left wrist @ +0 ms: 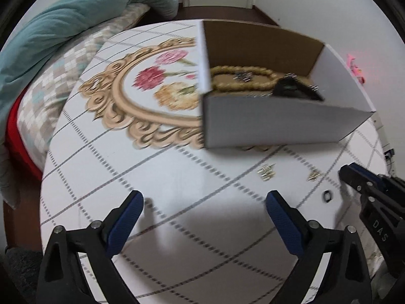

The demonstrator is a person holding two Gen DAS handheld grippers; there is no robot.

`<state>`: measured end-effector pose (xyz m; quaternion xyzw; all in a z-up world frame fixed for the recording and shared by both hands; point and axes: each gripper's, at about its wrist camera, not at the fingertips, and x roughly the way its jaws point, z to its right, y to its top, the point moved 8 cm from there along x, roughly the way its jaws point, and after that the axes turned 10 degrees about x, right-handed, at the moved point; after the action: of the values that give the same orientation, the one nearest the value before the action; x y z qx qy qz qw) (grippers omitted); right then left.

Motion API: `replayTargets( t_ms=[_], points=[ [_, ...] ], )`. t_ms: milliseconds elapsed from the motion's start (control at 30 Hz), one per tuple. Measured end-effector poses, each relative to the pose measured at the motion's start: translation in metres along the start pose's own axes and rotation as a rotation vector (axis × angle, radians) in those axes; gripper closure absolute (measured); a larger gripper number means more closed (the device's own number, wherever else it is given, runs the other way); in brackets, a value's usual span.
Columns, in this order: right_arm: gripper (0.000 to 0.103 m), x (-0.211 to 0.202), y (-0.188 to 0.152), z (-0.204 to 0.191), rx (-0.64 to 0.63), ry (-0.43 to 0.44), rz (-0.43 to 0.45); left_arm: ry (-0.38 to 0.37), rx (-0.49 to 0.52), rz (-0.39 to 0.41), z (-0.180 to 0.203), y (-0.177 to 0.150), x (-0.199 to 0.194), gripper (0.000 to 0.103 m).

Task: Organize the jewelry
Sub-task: 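Pinch a black ring with the right gripper while the left pinches a gold earring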

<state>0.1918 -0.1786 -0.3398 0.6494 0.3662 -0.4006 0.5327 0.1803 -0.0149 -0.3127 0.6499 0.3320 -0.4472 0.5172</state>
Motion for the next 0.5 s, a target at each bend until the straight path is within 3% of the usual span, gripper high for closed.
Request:
replayTargets(
  t_ms=[167,300,500],
  points=[
    [0.09,-0.007,0.004,0.02,0.059,-0.003,0.015,-0.03,0.027,0.036,0.022,0.013,-0.001,0.006],
    [0.09,-0.006,0.004,0.027,0.075,-0.011,0.014,-0.028,0.062,0.035,0.035,0.018,0.004,0.026],
    [0.09,-0.006,0.004,0.03,0.08,-0.015,0.016,-0.017,0.099,0.057,0.04,0.021,0.006,0.07]
  ],
)
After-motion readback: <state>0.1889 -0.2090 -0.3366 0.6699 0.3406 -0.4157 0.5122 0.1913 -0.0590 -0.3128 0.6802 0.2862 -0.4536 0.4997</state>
